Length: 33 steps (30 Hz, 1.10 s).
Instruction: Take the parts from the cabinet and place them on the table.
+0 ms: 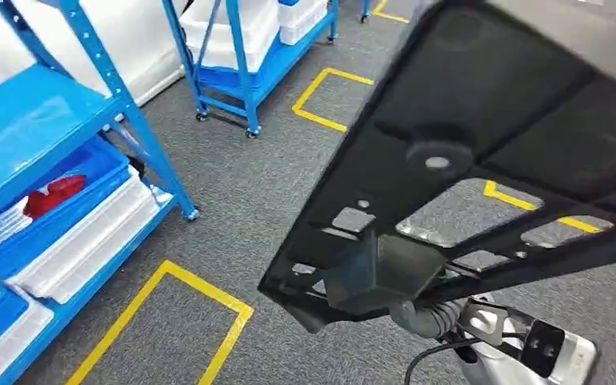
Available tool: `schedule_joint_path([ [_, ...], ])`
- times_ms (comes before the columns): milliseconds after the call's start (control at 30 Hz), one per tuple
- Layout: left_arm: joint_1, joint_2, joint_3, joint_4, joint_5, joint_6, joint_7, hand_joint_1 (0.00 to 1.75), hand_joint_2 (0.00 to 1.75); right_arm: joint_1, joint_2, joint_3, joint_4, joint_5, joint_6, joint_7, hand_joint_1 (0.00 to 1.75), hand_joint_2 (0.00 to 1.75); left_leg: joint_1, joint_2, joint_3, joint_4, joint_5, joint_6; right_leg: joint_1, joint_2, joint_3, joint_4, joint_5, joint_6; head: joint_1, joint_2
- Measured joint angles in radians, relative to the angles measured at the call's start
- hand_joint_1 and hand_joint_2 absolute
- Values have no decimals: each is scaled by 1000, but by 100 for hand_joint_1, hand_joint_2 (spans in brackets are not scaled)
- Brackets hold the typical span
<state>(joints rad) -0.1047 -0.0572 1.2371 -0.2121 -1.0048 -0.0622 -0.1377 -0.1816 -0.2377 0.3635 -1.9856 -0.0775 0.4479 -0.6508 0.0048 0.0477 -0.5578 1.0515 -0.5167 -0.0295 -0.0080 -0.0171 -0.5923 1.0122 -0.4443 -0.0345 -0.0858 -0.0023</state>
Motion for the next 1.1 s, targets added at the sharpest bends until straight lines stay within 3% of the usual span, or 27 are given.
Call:
schedule_joint_path([
  [33, 2, -3, -2, 0, -2, -1, 3, 0, 175, 4, 0, 0, -7, -3, 10, 0, 175, 175, 2, -24, -33, 75, -45, -3, 0, 9, -1, 0, 2, -3, 0, 0],
  [67, 6, -5, -4, 0, -3, 0, 5, 0, 175, 12, 0, 0, -13, -6, 18, 0, 175, 175, 2, -33, -72, 163, -86, -6, 1, 22, -2, 0, 2, -5, 0, 0],
  [100, 11, -6, -6, 0, -4, 0, 5, 0, 175, 23, -1, 0, -21, -6, 24, 0, 175, 175, 2, -36, -107, 237, -111, -8, 3, 35, -3, 1, 3, -6, 0, 0],
  [133, 14, -8, -8, 0, -7, 0, 5, 0, 175, 35, -1, 0, -27, -4, 24, 0, 175, 175, 2, -37, -123, 268, -111, -7, 4, 48, -3, 2, 3, -6, 0, 0],
  [167, 16, -10, -11, 0, -9, 0, 5, 0, 175, 44, -1, -1, -33, -1, 24, 0, 175, 175, 2, -38, -116, 252, -88, -4, 5, 61, -3, 3, 3, -6, 0, 0],
  [200, 15, -11, -12, 0, -12, 0, 5, 0, 175, 49, -1, -2, -42, 5, 25, 0, 175, 175, 2, -41, -89, 191, -47, 1, 5, 75, -2, 4, 3, -5, 0, 0],
  [233, 14, -13, -12, 0, -13, -1, 5, 0, 175, 52, -1, -3, -50, 8, 25, 0, 175, 175, 1, -54, -43, 92, 6, 9, 6, 92, -1, 6, 4, -5, 0, 0],
  [267, 14, -13, -13, 0, -13, -1, 4, 0, 175, 54, -1, -3, -56, 8, 25, 0, 175, 175, 0, -89, -2, 3, 47, 19, 5, 103, -1, 6, 4, -4, 0, 0],
  [300, 14, -13, -13, 0, -14, -1, 3, 0, 175, 56, -1, -4, -62, 9, 24, 0, 175, 175, 1, -134, 17, -42, 38, 29, 6, 113, -4, 8, 6, 1, 0, 0],
  [367, 13, -14, -14, 0, -15, -5, -3, 0, 175, 62, -1, -4, -67, 11, 24, 0, 175, 175, -5, -117, 18, -52, 43, 26, -3, 135, -11, 8, 10, 15, 0, 0],
  [433, 9, -15, -14, 0, -11, -10, -14, 0, 175, 67, -1, -4, -68, 10, 29, 0, 175, 175, -4, -95, 25, -62, 51, 37, -3, 161, -15, 0, 19, 32, 0, 0],
  [467, 6, -24, -14, 1, -10, -12, -16, 0, 175, 69, -1, -5, -70, 10, 30, 0, 175, 175, 6, -77, 29, -75, 62, 42, -2, 130, -17, 11, 13, 31, 0, 0],
  [500, 6, -23, -14, 1, -9, -13, -18, 0, 175, 65, -1, -6, -71, 9, 30, 0, 175, 175, 6, -69, 29, -81, 65, 49, 5, 74, -34, 40, -15, 32, 0, 0],
  [533, 8, -22, -14, 1, -7, -13, -18, 0, 175, 63, -1, -7, -71, 9, 29, 0, 175, 175, 5, -56, 28, -81, 66, 52, 2, 45, -64, 101, -55, 36, 0, 0],
  [600, 13, -22, -14, 1, -5, -13, -19, 0, 175, 66, 3, -7, -71, 9, 30, 0, 175, 175, 3, -26, 25, -80, 64, 53, -7, 27, -139, 265, -128, 46, 0, 0],
  [633, 14, -22, -14, 1, -4, -13, -18, 0, 175, 68, 3, -7, -70, 9, 30, 0, 175, 175, 3, -13, 24, -79, 64, 52, -10, 26, -160, 311, -136, 51, 0, 0],
  [667, 13, -23, -14, 1, -4, -13, -19, 0, 175, 68, 3, -8, -69, 9, 30, 0, 175, 175, 3, 0, 24, -78, 63, 50, -14, 23, -153, 300, -118, 55, 0, 0],
  [733, 11, -25, -14, 1, -4, -14, -18, 0, 175, 67, 3, -8, -69, 5, 38, 0, 175, 175, 5, 22, 24, -72, 57, 44, -19, 4, -73, 162, -45, 60, 0, 0],
  [767, 11, -27, -14, 1, -4, -14, -19, 0, 175, 66, 3, -8, -69, 3, 42, 0, 175, 175, 6, 32, 25, -65, 52, 38, -19, -25, -16, 63, -7, 59, 0, 0],
  [800, 11, -27, -14, 1, -4, -13, -22, 0, 175, 63, 3, -8, -69, 2, 42, 0, 175, 175, 1, 41, 25, -59, 47, 30, -9, -80, 9, 8, -24, 53, 0, 0],
  [833, 11, -26, -14, 1, -3, -12, -31, 0, 175, 62, 3, -8, -67, 1, 43, 0, 175, 175, -4, 47, 24, -55, 42, 24, -9, -67, 9, 6, -15, 43, 0, 0],
  [933, 5, -27, -14, 1, 3, -10, -47, 0, 175, 58, 2, -9, -58, -9, 50, 0, 175, 175, -2, 79, 32, -59, 41, 8, -1, -31, 0, 10, -15, 28, 0, 0],
  [967, 2, -26, -14, 1, 9, -10, -53, 0, 175, 53, 2, -9, -53, -19, 59, 0, 175, 175, 2, 78, 30, -56, 33, 0, -10, -18, 3, 1, -7, 18, 0, 0],
  [1000, -1, -26, -13, 1, 12, -10, -56, 0, 175, 42, 2, -9, -46, -27, 66, 0, 175, 175, 6, 28, 26, -32, 12, -6, -11, -11, 3, 0, -5, 13, 0, 0],
  [1033, -1, -26, -11, 1, 16, -9, -58, 0, 175, 28, 0, -9, -37, -31, 69, 0, 175, 175, 7, -10, 2, 25, -26, -9, -12, 1, 0, 0, -2, 9, 0, 0],
  [1067, 0, -26, -10, 1, 19, -9, -59, 0, 175, 21, 0, -9, -23, -34, 73, 0, 175, 175, 7, -30, -37, 110, -70, -11, -12, 13, -1, 0, -1, 6, 0, 0],
  [1100, 2, -26, -10, 1, 20, -9, -60, 0, 175, 14, 0, -9, -5, -34, 78, 0, 175, 175, 7, -37, -79, 197, -106, -13, -10, 27, -3, 1, 0, 4, 0, 0],
])
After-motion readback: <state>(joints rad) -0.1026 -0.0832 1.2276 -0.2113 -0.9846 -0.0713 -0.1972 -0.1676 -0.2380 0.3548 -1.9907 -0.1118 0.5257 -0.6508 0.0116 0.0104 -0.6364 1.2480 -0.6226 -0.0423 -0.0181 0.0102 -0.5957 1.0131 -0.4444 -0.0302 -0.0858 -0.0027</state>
